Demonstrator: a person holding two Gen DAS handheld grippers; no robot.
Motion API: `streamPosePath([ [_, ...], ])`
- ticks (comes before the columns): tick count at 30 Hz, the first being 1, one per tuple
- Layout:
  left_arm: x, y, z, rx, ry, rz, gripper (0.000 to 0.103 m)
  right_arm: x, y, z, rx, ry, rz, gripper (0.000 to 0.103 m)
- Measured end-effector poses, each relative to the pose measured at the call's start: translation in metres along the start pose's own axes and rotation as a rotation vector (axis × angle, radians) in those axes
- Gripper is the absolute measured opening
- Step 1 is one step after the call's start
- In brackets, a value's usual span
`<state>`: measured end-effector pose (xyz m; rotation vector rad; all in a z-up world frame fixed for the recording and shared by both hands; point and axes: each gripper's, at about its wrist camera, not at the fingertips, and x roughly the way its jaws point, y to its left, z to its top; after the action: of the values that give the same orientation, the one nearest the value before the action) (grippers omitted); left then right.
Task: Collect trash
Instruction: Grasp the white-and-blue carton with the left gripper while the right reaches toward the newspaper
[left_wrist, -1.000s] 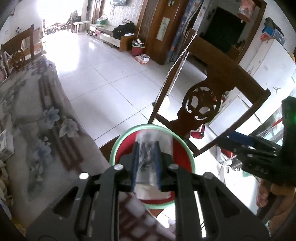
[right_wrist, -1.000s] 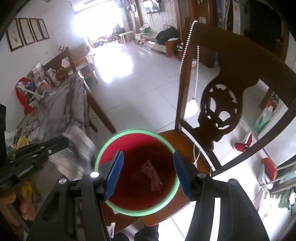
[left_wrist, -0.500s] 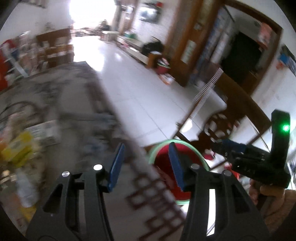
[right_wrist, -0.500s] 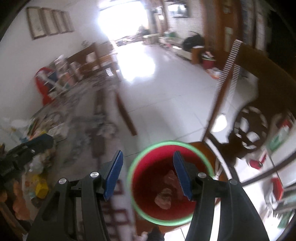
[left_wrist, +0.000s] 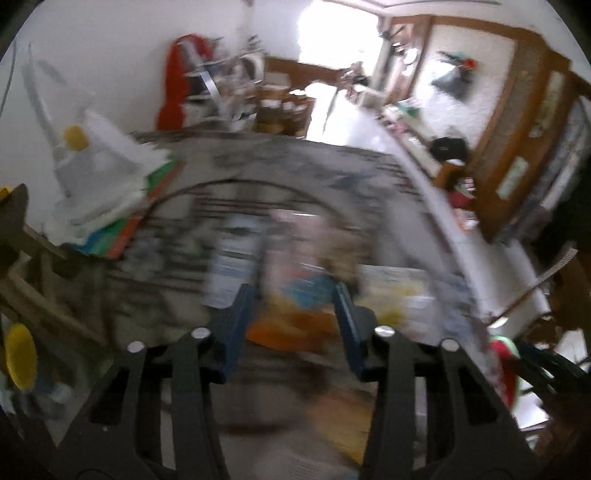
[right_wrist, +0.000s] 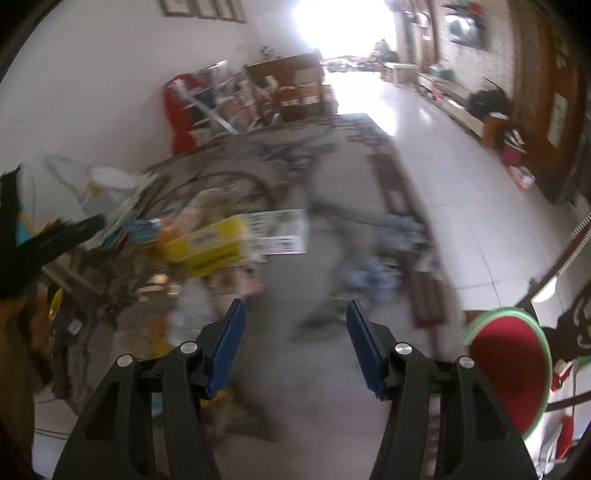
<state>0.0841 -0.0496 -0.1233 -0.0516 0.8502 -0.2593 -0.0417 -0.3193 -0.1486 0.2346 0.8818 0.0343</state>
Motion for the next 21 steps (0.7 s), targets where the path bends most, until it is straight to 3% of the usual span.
streamPosePath([
  [4, 0.055, 0.038, 0.017, 0.015, 0.079, 0.036, 0.036, 0.006, 0.038, 0.001, -0.02, 0.001, 0.008, 0.055],
  [10, 0.13, 0.051, 0.02, 0.037, 0.218, 0.015, 0.037, 0.006, 0.053, -0.002, 0.008, -0.004, -0.058, 0.055],
  [13, 0.148, 0.048, 0.022, 0.076, 0.223, 0.039, 0.05, 0.002, 0.047, -0.004, 0.062, -0.005, -0.091, 0.055],
  [16, 0.164, 0.05, 0.024, 0.064, 0.258, 0.011, 0.055, 0.003, 0.043, -0.003, 0.092, -0.002, -0.116, 0.055],
  [19, 0.177, 0.057, 0.024, 0.055, 0.278, 0.047, 0.062, 0.008, 0.043, 0.0, 0.095, 0.007, -0.122, 0.055],
  [21, 0.18, 0.061, 0.024, 0.031, 0.287, 0.03, 0.063, 0.015, 0.047, 0.005, 0.08, 0.021, -0.119, 0.055],
])
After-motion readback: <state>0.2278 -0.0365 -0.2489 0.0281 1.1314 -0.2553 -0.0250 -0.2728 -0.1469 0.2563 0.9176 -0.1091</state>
